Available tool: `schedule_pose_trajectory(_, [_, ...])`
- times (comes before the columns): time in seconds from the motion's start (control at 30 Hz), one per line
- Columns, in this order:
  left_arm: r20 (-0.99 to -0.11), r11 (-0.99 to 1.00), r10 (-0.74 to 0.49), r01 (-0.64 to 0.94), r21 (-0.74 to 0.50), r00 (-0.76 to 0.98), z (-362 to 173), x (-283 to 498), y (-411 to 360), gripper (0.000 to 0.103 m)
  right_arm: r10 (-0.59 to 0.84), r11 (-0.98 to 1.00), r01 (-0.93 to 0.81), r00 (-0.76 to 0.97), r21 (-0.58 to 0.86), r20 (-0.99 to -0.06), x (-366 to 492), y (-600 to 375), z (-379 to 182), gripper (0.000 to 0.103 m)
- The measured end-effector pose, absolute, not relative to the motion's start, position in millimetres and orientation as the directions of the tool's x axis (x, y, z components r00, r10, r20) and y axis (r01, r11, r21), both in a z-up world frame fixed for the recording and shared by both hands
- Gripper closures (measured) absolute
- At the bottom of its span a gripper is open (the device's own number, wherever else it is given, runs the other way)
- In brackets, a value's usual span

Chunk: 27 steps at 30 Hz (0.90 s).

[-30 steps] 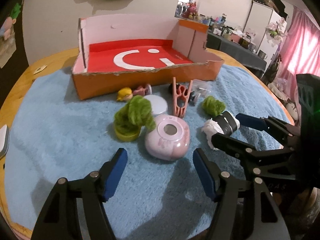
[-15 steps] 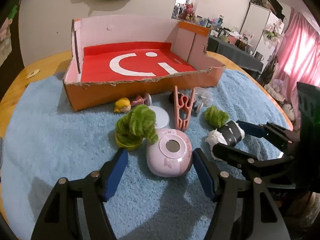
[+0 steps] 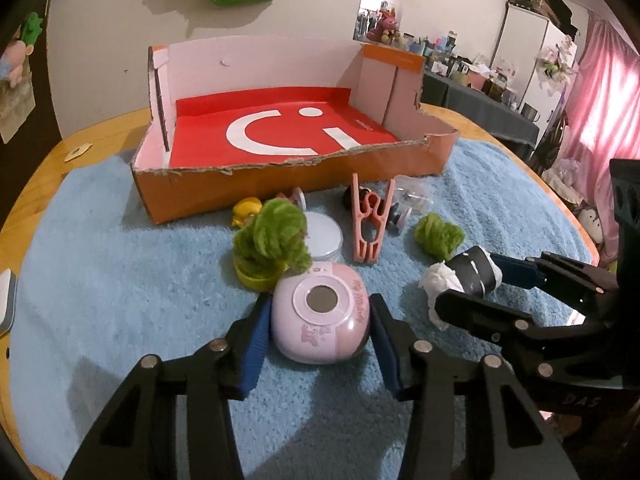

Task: Organize objects
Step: 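Close right gripper on the taped roll while left gripper closes on the pink toy, then carry the taped roll in right gripper while left gripper carries the pink toy into the box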

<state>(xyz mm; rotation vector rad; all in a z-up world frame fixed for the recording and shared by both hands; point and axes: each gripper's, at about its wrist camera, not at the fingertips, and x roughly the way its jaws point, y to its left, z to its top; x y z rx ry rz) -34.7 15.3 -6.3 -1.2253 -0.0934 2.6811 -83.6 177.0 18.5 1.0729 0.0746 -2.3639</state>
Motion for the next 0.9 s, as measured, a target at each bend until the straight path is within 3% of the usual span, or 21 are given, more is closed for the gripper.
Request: schedule_pose_trajectory(0.9, [-0.704, -0.979, 0.203, -0.135, -0.151, -0.681, 22.0, -34.2, 8.7, 0.054, -0.499, -0.826, 0.538, -0.559, 0.168, -0.662, -86.2, 164.3, 49.4, 0.047])
